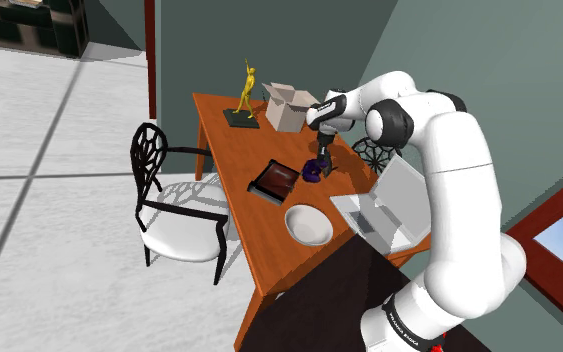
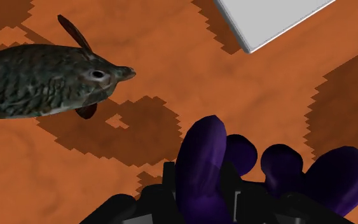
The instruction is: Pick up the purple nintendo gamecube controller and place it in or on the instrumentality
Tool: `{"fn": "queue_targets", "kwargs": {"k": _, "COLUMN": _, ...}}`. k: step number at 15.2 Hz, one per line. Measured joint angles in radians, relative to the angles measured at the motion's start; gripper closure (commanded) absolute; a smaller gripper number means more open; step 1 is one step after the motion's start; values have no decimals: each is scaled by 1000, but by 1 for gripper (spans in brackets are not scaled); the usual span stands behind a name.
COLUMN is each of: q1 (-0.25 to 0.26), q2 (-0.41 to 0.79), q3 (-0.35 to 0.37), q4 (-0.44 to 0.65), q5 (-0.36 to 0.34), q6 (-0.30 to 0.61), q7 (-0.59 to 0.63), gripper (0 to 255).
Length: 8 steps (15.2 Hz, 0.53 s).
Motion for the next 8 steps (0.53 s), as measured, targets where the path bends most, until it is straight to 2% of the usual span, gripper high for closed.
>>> {"fn": "queue_targets", "kwargs": {"k": 3, "q1": 10, "q2": -19, "q3": -5, "q4": -1, "q5": -6, "q6": -19, "q7": 7, "gripper": 255}}
{"fn": "queue_targets", "kwargs": {"k": 8, "q1": 70, "q2": -1, "q3": 3, "q4": 72, "q5": -14, "q6": -82, "q7": 89, "gripper": 255}}
